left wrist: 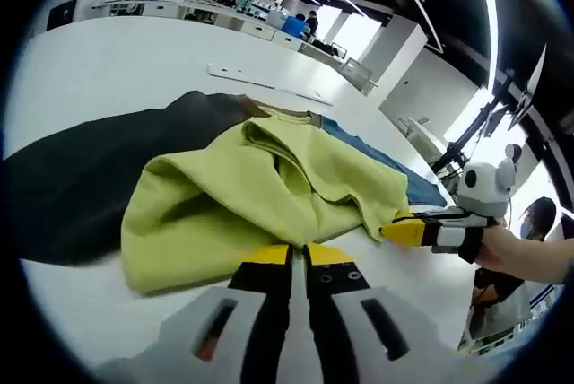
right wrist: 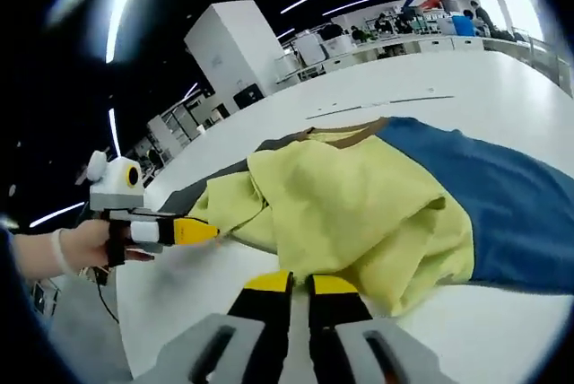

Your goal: Fold the garment on the visible template until the final outline fits inside the template.

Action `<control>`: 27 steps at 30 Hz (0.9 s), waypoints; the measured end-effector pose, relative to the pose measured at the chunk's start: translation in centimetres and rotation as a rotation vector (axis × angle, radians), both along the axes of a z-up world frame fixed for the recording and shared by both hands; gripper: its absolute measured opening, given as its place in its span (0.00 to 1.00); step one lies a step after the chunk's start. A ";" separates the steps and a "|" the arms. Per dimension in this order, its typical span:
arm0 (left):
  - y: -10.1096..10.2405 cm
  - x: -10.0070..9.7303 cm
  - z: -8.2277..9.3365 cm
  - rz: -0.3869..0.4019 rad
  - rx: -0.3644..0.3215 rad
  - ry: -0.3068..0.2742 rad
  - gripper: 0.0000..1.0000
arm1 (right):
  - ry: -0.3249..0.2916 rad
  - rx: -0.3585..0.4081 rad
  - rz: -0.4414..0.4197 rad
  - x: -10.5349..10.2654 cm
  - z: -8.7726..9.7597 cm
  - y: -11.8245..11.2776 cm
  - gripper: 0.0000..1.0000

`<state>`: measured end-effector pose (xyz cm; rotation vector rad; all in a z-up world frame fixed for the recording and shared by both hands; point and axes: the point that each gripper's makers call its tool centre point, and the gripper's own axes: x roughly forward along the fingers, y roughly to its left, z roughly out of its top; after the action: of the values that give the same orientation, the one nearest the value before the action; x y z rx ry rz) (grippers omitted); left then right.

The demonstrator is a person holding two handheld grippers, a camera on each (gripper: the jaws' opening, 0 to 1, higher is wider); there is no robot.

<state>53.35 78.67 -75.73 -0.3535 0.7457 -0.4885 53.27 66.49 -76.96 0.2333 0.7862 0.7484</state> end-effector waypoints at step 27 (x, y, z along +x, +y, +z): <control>7.0 -7.4 2.0 -0.033 0.024 -0.002 0.00 | 0.003 -0.021 0.051 -5.7 3.7 -6.0 0.00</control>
<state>45.95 85.64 -73.75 -0.3183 0.7554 -0.5101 47.56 60.49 -73.23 0.1961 0.8048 0.7876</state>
